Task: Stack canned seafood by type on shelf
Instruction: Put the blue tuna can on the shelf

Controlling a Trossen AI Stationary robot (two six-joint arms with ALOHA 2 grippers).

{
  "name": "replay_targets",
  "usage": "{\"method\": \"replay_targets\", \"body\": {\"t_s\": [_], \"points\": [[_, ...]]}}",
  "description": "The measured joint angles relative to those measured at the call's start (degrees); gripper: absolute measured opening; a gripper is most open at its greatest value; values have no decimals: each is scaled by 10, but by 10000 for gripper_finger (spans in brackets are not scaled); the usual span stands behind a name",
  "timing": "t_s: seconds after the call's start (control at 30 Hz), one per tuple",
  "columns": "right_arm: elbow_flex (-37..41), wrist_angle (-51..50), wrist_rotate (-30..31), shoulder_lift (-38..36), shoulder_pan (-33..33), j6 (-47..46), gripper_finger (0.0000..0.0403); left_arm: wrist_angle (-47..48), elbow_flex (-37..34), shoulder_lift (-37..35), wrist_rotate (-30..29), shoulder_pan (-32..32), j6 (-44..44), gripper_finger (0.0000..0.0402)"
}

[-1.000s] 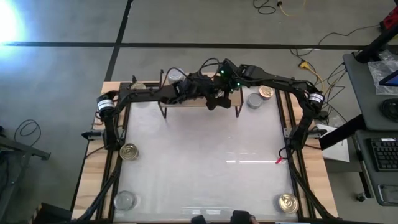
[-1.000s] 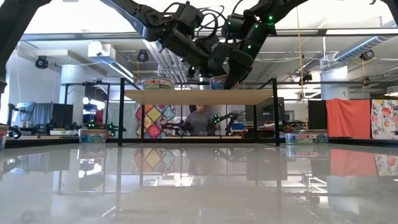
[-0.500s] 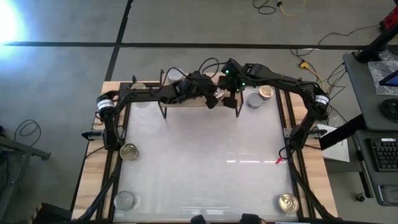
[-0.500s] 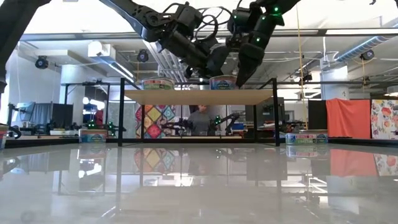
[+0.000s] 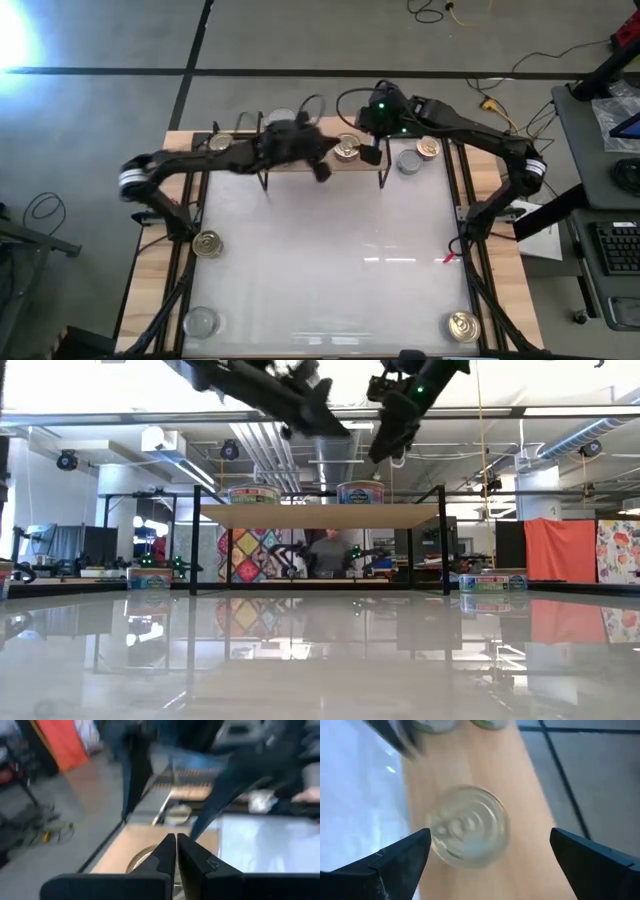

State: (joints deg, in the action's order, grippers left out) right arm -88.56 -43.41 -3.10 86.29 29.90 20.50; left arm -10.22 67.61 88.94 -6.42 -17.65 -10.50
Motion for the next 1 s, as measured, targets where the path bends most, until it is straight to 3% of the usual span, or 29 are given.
{"method": "replay_targets", "body": {"t_s": [0.2,0.47,0.7,1.0], "points": [[8,24,-8,43,-1,-32,368,-118,-186,-157,14,27,24,2],[7,55,-9,83,0,-49,237,-274,-365,-231,16,44,70,2],[7,55,0,86,9,-26,145,-314,-408,-234,16,45,102,2],[7,90,19,99,39,-20,85,-315,-400,-204,17,58,108,2]]}}
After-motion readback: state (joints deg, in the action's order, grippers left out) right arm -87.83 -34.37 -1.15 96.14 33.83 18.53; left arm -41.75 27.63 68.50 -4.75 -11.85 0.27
